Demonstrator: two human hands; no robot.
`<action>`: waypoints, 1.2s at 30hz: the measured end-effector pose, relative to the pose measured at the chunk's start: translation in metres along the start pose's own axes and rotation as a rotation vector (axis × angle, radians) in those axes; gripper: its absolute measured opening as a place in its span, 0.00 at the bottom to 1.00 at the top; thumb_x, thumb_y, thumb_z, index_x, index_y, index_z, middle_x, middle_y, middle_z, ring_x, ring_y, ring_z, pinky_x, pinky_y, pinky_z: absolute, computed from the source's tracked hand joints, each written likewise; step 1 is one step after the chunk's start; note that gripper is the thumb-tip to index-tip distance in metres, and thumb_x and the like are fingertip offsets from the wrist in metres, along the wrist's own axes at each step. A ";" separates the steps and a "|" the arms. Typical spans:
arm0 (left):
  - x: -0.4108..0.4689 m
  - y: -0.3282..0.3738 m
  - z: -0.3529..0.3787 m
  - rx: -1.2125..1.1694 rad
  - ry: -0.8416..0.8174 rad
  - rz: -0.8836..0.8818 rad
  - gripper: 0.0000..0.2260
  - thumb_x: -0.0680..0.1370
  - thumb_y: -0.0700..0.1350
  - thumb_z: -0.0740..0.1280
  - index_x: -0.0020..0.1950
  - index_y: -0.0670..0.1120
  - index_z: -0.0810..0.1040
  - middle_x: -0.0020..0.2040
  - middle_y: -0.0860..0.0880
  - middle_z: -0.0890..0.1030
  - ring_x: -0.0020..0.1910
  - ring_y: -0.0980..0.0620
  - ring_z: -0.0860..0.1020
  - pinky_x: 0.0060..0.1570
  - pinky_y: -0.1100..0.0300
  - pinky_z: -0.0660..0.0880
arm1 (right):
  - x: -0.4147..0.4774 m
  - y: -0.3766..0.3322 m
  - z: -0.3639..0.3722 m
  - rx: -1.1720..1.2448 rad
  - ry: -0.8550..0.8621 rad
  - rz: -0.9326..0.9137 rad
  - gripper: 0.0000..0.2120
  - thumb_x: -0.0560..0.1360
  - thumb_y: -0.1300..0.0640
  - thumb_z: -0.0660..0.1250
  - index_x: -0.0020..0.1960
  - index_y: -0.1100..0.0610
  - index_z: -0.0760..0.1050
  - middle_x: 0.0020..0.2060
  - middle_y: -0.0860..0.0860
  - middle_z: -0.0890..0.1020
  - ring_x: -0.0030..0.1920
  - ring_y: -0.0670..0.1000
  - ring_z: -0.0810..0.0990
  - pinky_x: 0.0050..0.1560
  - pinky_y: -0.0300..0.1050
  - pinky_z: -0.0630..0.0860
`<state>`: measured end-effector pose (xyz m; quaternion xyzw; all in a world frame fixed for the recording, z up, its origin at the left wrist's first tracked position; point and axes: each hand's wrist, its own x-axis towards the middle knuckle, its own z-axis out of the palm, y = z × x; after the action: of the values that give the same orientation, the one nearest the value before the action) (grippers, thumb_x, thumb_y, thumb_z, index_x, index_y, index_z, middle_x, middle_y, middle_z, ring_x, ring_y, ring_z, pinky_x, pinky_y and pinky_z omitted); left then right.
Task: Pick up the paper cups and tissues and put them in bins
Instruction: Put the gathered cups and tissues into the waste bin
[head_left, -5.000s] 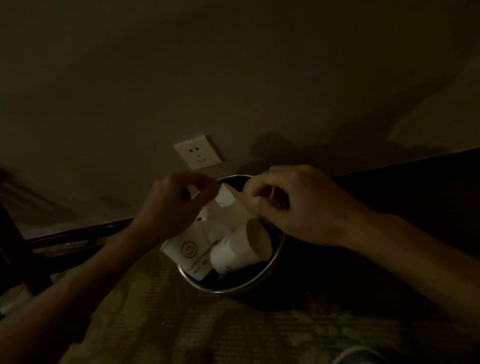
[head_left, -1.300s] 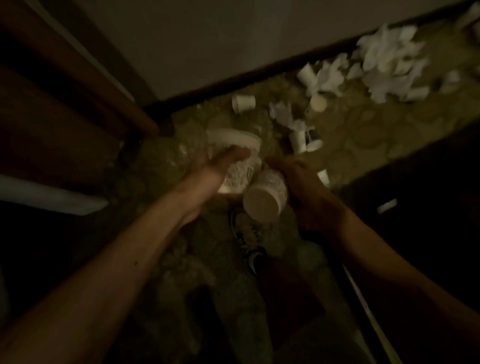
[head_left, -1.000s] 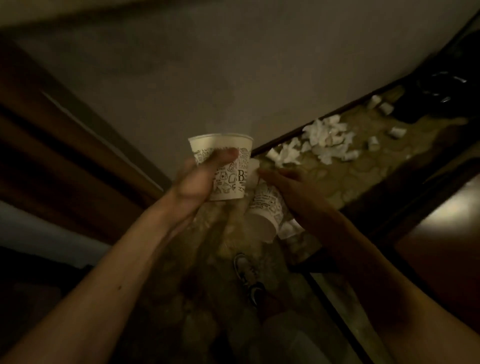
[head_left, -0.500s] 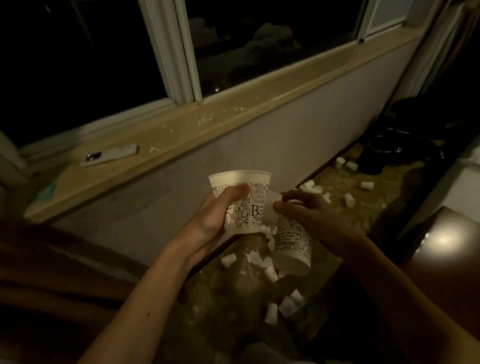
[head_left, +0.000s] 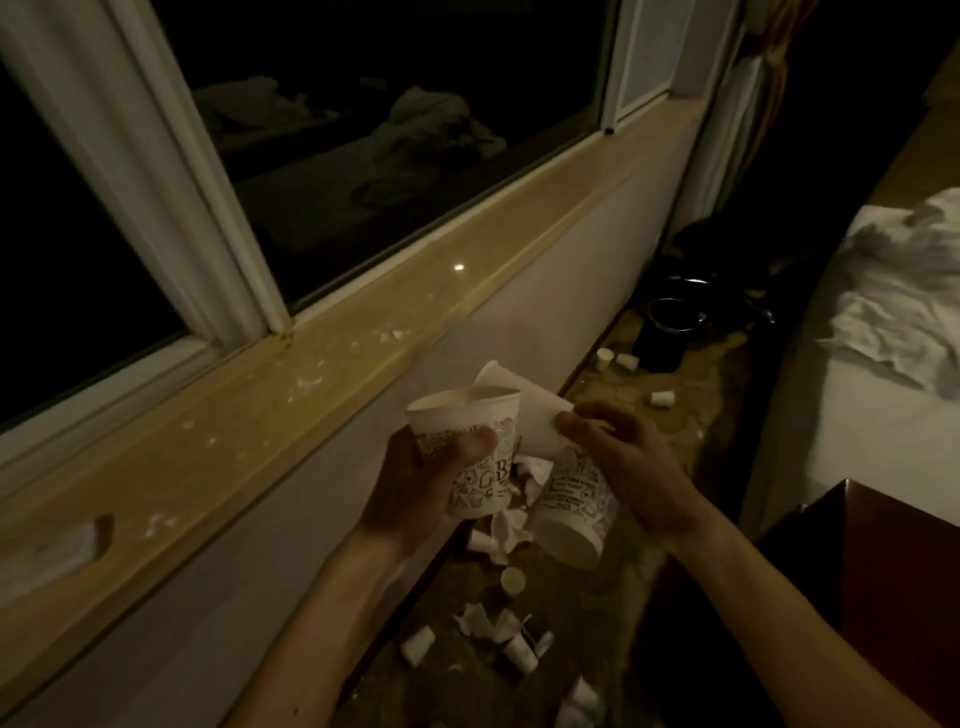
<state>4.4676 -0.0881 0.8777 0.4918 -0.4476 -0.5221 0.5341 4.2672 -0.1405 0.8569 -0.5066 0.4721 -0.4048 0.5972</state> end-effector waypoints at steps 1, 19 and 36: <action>0.015 0.001 -0.002 -0.016 -0.024 0.025 0.15 0.62 0.58 0.72 0.48 0.64 0.84 0.48 0.53 0.86 0.47 0.54 0.84 0.37 0.63 0.79 | 0.009 -0.005 -0.001 0.004 0.025 -0.002 0.22 0.66 0.43 0.72 0.55 0.53 0.79 0.48 0.51 0.85 0.47 0.53 0.85 0.45 0.48 0.83; 0.216 -0.005 0.119 -0.099 -0.210 0.156 0.21 0.58 0.60 0.74 0.50 0.65 0.82 0.48 0.63 0.84 0.48 0.63 0.82 0.37 0.70 0.77 | 0.120 -0.054 -0.117 0.085 0.975 -0.234 0.13 0.78 0.43 0.63 0.50 0.53 0.73 0.47 0.59 0.80 0.46 0.59 0.82 0.44 0.59 0.81; 0.448 -0.064 0.360 -0.134 -0.048 0.022 0.18 0.61 0.58 0.73 0.50 0.61 0.83 0.47 0.51 0.86 0.46 0.53 0.84 0.36 0.62 0.79 | 0.331 -0.062 -0.376 0.027 0.502 -0.083 0.17 0.77 0.40 0.59 0.59 0.50 0.66 0.52 0.55 0.78 0.48 0.52 0.81 0.48 0.51 0.82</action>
<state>4.1277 -0.5540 0.8398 0.4372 -0.4297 -0.5566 0.5607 3.9761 -0.5528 0.8520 -0.4010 0.5789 -0.5484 0.4508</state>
